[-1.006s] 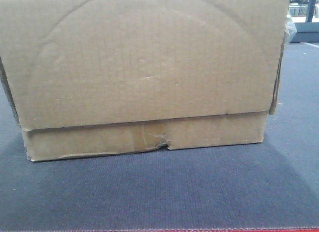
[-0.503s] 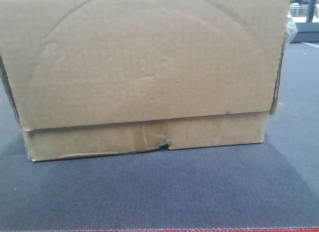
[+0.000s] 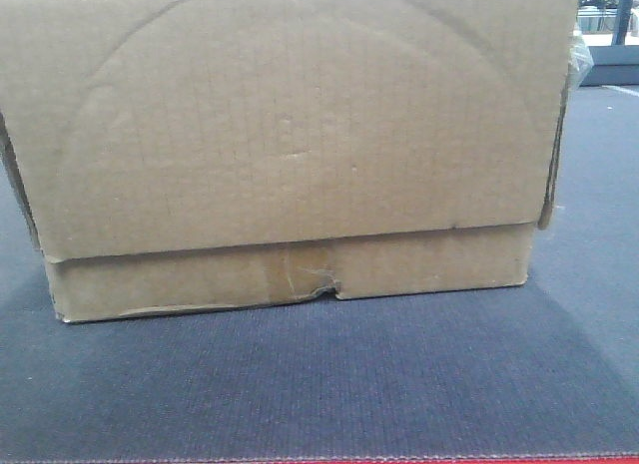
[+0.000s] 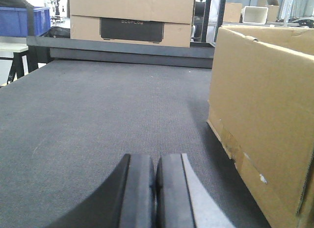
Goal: Grab carton from right shelf to conveyor
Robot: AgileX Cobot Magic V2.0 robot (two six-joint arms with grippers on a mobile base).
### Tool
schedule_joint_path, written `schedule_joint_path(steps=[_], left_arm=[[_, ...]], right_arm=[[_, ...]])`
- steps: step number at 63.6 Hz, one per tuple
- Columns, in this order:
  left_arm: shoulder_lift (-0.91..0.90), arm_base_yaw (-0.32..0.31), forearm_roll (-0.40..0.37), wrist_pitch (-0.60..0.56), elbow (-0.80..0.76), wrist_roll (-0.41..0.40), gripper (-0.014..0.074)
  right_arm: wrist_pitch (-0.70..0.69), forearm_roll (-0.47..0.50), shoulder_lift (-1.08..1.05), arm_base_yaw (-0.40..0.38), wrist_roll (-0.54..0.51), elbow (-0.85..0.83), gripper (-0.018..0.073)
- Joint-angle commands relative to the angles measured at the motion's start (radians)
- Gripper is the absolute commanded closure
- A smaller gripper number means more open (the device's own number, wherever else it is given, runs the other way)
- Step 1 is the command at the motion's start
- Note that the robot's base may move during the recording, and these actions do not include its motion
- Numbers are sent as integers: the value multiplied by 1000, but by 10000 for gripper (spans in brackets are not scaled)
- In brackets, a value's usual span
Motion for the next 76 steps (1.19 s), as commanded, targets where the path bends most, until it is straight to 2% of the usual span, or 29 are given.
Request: schedule_joint_path(steps=[1,12,25,30,76], left_arm=[[-6,3,-5,-18,-2,2,583],[-6,3,-5,-18,-2,2,583],[-6,3,-5,-18,-2,2,583],[-6,3,-5,-18,-2,2,583],[-6,3,-5,-18,-2,2,583]], right_arm=[[-91,92,-6,-48,-87,80,627],[-226,185,-15,-128,-87,245,627],[-368,188,-15,-148,-87,348,627],[-317,186,-15,-148,-87,348,627],[-317,186,-15,-148,-87,348,627]])
